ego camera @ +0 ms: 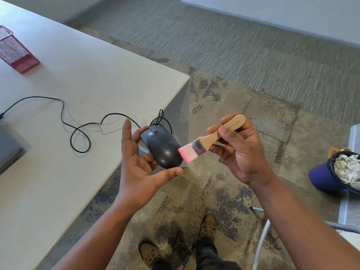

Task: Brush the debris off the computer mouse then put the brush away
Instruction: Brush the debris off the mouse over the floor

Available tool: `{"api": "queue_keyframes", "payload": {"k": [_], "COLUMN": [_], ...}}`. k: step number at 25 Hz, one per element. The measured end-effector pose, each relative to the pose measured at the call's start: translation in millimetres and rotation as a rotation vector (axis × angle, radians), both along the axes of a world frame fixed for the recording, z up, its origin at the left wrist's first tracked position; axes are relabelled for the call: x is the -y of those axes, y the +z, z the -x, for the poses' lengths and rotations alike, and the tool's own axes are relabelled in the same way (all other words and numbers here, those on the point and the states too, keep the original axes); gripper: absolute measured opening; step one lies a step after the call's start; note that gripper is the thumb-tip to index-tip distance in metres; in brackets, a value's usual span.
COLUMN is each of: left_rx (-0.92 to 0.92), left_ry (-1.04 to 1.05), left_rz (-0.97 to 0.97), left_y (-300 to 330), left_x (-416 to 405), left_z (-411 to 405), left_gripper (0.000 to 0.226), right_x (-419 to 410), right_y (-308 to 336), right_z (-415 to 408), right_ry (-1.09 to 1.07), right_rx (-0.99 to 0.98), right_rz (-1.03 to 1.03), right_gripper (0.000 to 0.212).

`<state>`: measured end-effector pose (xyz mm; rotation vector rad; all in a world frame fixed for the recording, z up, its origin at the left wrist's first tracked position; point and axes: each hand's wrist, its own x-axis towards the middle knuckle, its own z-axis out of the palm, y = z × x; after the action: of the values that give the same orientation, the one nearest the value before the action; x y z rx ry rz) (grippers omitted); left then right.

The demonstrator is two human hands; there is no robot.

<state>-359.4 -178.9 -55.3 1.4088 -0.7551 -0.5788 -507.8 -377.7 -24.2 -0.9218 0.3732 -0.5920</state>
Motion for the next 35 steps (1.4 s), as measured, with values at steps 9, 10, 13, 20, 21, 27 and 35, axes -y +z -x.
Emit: {"api": "queue_keyframes", "payload": {"k": [9, 10, 13, 20, 21, 27, 35], "left_rx": [0.015, 0.016, 0.022, 0.055, 0.060, 0.072, 0.044], "left_ry": [0.000, 0.000, 0.004, -0.018, -0.027, -0.036, -0.031], "left_rz": [0.011, 0.012, 0.008, 0.034, 0.041, 0.020, 0.001], "left_y": [0, 0, -2, -5, -4, -6, -3], "left_x": [-2, -2, -2, -2, -1, -5, -2], "left_z": [-1, -1, 0, 0, 0, -2, -3], "left_gripper": [0.145, 0.144, 0.145, 0.139, 0.137, 0.140, 0.140], "right_x": [-2, -1, 4, 2, -1, 1, -12], "right_y": [6, 8, 15, 22, 20, 11, 36], "right_z": [3, 3, 3, -4, -7, -8, -7], "right_ry": [0.199, 0.203, 0.204, 0.030, 0.044, -0.093, 0.249], "right_rx": [0.039, 0.019, -0.046, 0.016, 0.025, -0.148, 0.014], "right_rz": [0.160, 0.199, 0.354, 0.184, 0.115, 0.121, 0.481], "right_gripper": [0.018, 0.017, 0.013, 0.018, 0.019, 0.017, 0.014]}}
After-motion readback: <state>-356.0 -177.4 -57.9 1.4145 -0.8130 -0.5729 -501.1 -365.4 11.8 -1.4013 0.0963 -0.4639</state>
